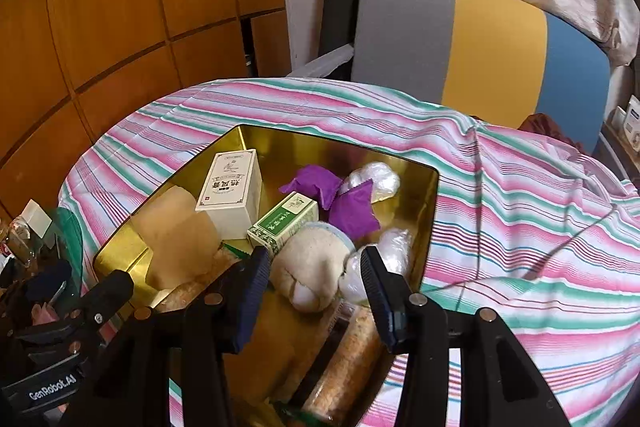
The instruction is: Organize objects
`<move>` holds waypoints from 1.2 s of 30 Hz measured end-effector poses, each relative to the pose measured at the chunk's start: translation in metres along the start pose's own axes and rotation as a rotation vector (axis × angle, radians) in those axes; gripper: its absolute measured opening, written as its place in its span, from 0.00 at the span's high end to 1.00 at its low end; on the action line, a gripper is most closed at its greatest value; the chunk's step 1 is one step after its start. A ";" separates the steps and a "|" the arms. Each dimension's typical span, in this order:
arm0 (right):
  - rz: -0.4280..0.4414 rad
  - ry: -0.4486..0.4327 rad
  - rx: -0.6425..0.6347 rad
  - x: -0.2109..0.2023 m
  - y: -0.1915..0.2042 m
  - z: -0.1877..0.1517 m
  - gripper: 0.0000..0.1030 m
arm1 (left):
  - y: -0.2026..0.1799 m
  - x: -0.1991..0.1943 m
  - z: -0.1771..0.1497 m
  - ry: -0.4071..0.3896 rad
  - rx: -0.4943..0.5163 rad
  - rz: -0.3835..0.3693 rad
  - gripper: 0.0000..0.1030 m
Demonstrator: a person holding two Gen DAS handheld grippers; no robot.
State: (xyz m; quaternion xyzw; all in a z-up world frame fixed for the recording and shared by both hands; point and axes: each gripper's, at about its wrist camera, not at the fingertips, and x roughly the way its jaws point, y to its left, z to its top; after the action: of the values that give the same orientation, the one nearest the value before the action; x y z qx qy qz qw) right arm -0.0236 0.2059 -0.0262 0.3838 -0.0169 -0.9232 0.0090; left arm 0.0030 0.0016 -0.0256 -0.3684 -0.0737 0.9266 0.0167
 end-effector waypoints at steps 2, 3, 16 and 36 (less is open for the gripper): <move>-0.015 -0.007 0.004 -0.005 -0.001 -0.002 0.53 | -0.001 -0.003 0.001 -0.009 0.002 0.014 0.00; -0.027 -0.011 0.009 -0.008 -0.001 -0.004 0.53 | -0.001 -0.005 0.001 -0.018 0.002 0.022 0.00; -0.053 -0.037 0.086 -0.029 -0.006 -0.018 0.47 | -0.001 -0.020 0.009 -0.065 -0.004 0.108 0.00; -0.066 -0.036 0.113 -0.032 -0.003 -0.023 0.46 | -0.013 -0.017 0.009 0.019 0.079 0.104 0.00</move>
State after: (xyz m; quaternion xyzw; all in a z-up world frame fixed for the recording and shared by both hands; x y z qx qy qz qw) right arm 0.0151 0.2088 -0.0201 0.3674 -0.0563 -0.9274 -0.0434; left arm 0.0090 0.0120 -0.0052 -0.3798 -0.0174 0.9248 -0.0163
